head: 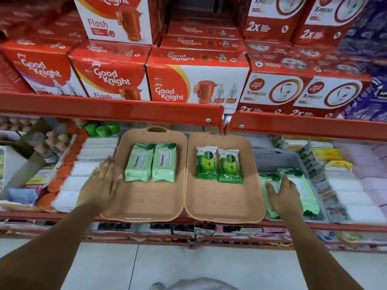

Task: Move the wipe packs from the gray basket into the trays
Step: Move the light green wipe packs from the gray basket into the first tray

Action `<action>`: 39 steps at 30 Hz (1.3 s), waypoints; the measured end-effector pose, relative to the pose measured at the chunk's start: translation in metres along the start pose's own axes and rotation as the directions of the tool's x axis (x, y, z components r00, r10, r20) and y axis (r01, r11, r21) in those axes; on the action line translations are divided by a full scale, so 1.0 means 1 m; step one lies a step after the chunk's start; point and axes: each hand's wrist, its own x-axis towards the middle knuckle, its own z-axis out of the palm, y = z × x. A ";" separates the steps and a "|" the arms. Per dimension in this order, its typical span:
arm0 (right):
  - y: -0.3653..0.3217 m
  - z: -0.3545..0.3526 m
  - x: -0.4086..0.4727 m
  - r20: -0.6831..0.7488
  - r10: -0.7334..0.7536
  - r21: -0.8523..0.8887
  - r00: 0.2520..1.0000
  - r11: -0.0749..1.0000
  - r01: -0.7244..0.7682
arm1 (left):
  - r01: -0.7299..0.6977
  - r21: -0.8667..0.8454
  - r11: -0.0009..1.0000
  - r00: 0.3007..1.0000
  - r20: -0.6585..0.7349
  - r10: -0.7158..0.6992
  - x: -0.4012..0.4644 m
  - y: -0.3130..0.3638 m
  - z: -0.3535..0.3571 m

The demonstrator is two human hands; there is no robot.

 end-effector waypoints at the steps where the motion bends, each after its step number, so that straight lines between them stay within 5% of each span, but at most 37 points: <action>1: 0.000 0.000 -0.001 0.012 0.030 -0.022 0.999 0.999 -0.029 | 0.007 0.004 1.000 1.000 -0.012 -0.007 -0.001 -0.003 0.000; 9: 0.007 -0.005 0.007 0.204 -0.059 -0.300 0.977 0.946 0.120 | 0.028 0.066 0.997 0.997 -0.068 -0.023 0.002 0.002 0.004; 16: -0.004 -0.008 0.021 0.332 0.015 -0.456 0.943 0.878 0.146 | 0.046 0.073 0.996 0.996 -0.076 -0.040 0.000 0.005 0.006; 22: 0.002 -0.011 0.024 0.274 0.009 -0.331 0.962 0.940 0.086 | 0.048 0.061 0.997 0.995 -0.094 -0.042 -0.002 0.007 0.006; 31: -0.033 -0.028 -0.004 -0.032 -0.055 -0.205 0.998 0.978 0.048 | 0.020 0.037 0.999 0.994 -0.105 -0.016 -0.003 0.008 0.005; 35: -0.088 -0.015 -0.046 -0.013 -0.222 -0.115 0.975 0.969 0.219 | 0.010 0.026 1.000 0.993 -0.115 -0.007 -0.002 0.007 0.005; 39: -0.162 0.023 -0.097 0.166 -0.424 -0.060 0.891 0.897 0.438 | 0.003 0.022 1.000 0.994 -0.112 0.000 -0.002 0.007 0.006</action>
